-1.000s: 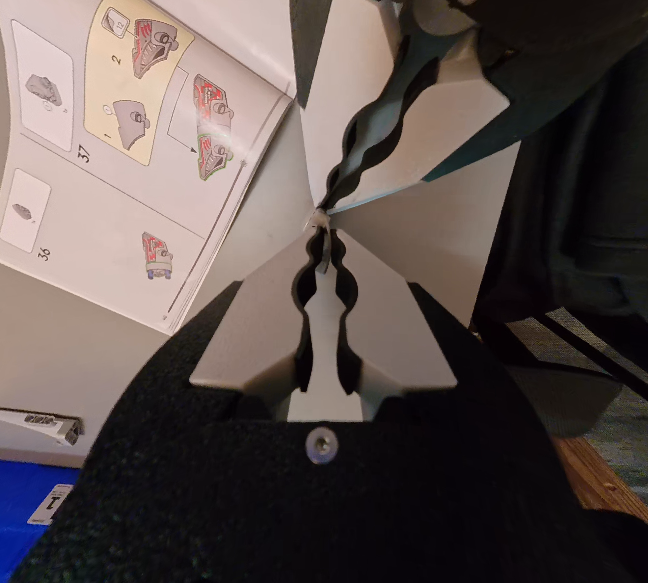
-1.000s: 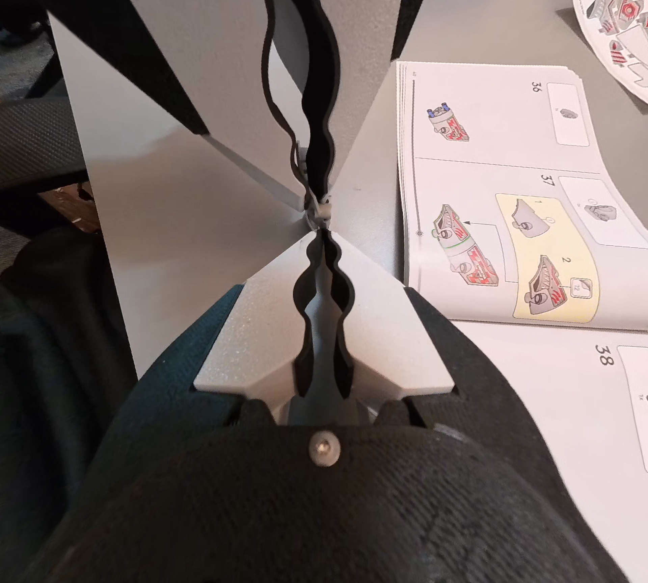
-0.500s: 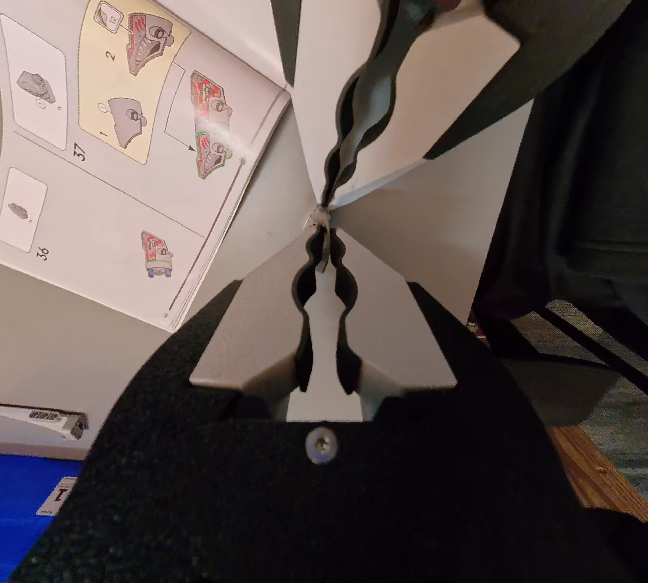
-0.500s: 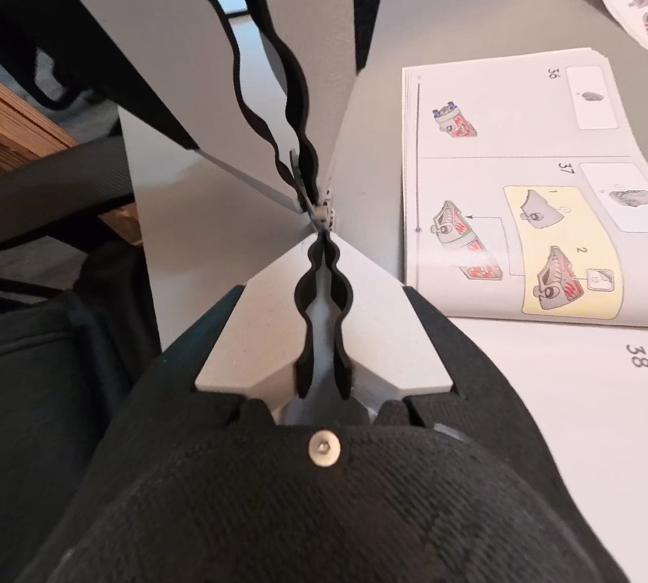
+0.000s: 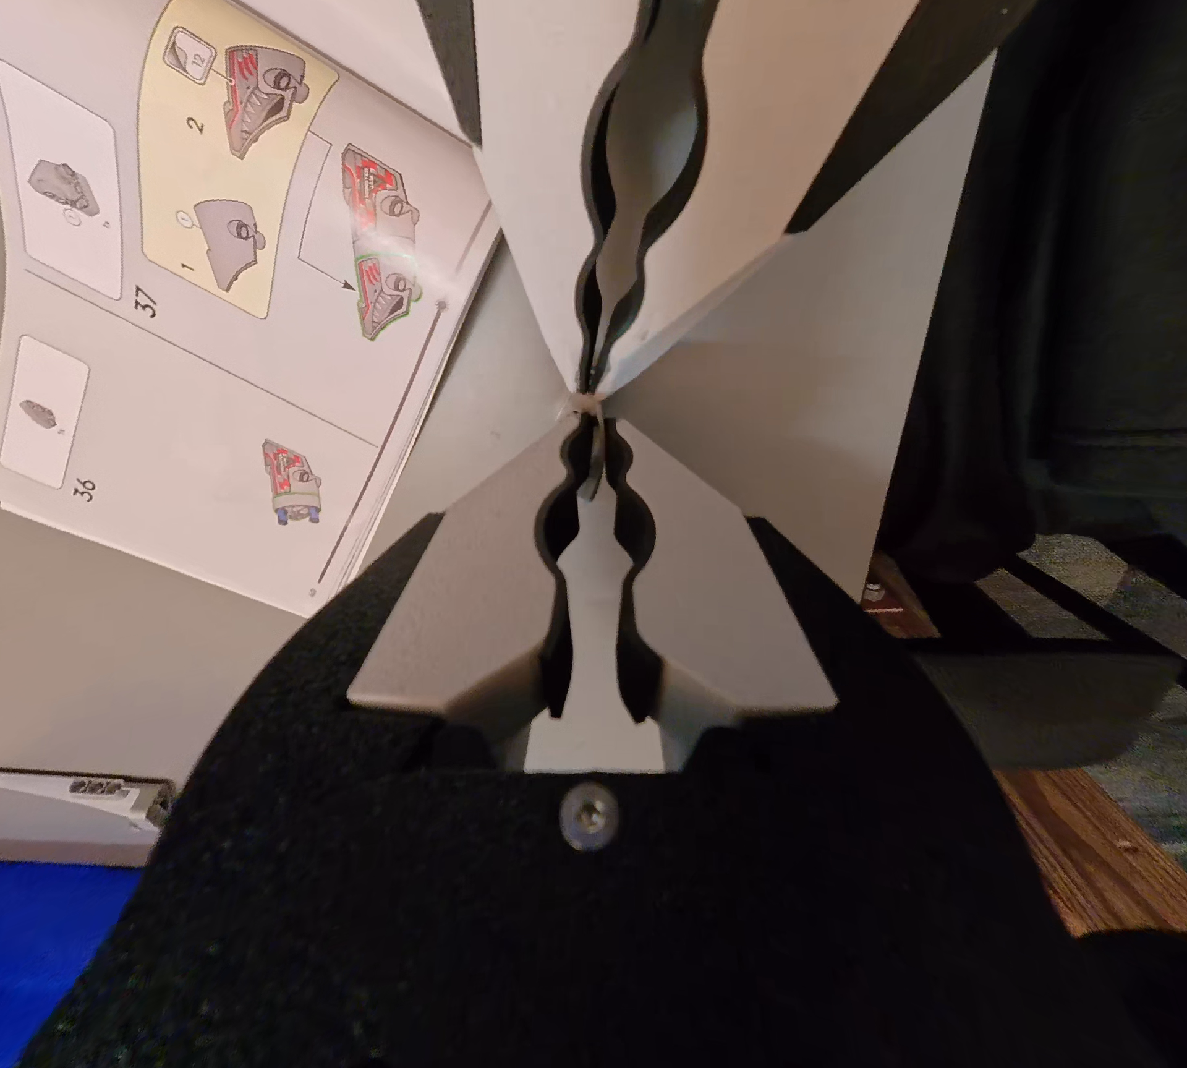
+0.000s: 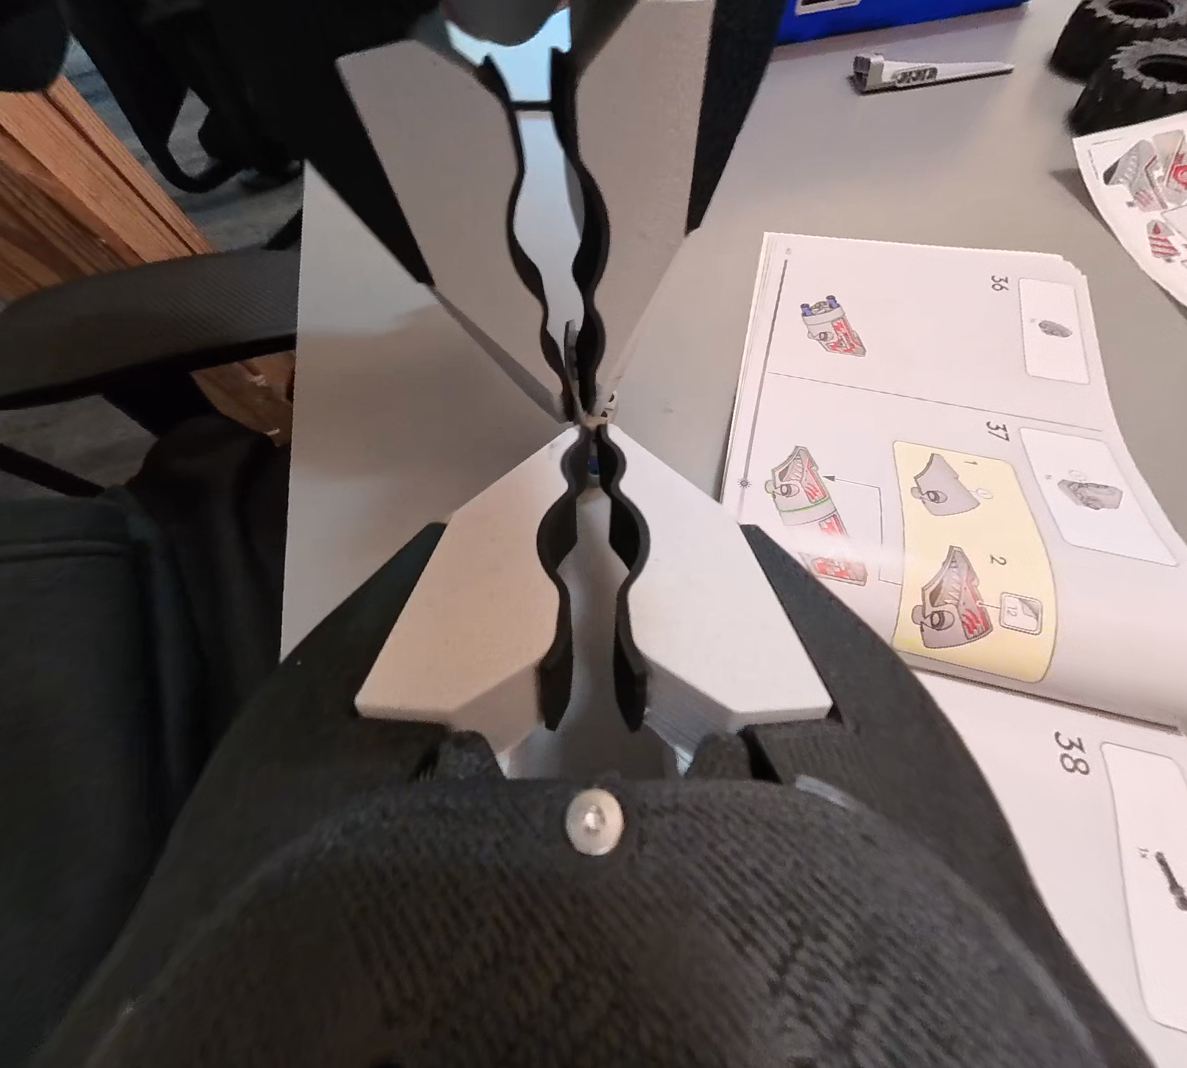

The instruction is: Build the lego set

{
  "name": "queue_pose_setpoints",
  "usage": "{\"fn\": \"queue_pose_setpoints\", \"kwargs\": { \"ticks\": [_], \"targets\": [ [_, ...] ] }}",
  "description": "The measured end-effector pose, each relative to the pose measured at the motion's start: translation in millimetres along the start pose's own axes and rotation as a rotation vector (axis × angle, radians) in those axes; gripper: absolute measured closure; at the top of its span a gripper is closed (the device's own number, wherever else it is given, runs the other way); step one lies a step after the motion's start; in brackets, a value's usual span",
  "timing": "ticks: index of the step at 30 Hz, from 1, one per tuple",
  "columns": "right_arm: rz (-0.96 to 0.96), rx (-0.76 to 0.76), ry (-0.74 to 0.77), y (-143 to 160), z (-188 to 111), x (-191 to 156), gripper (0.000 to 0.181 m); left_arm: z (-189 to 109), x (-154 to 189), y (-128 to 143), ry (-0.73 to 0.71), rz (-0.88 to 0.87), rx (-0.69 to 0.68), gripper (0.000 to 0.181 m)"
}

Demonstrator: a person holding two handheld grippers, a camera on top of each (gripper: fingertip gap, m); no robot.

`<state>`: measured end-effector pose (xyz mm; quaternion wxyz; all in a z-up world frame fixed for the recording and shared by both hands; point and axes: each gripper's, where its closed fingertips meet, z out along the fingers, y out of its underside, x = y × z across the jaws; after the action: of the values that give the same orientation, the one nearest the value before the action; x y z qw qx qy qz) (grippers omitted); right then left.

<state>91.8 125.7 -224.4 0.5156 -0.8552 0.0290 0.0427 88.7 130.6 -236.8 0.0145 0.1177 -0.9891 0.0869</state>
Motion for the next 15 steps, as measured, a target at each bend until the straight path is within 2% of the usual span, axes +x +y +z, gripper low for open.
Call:
{"fn": "queue_pose_setpoints", "kwargs": {
  "ticks": [5, 15],
  "targets": [
    [-0.05, 0.032, -0.009, -4.3, -3.5, -1.2, 0.177, 0.4, 0.2, -0.1, 0.002, 0.012, 0.014, 0.18],
    [-0.118, 0.014, -0.013, -3.9, 1.8, -0.2, 0.181, 1.6, -1.0, -0.6, 0.026, 0.012, 0.015, 0.18]
  ]
}}
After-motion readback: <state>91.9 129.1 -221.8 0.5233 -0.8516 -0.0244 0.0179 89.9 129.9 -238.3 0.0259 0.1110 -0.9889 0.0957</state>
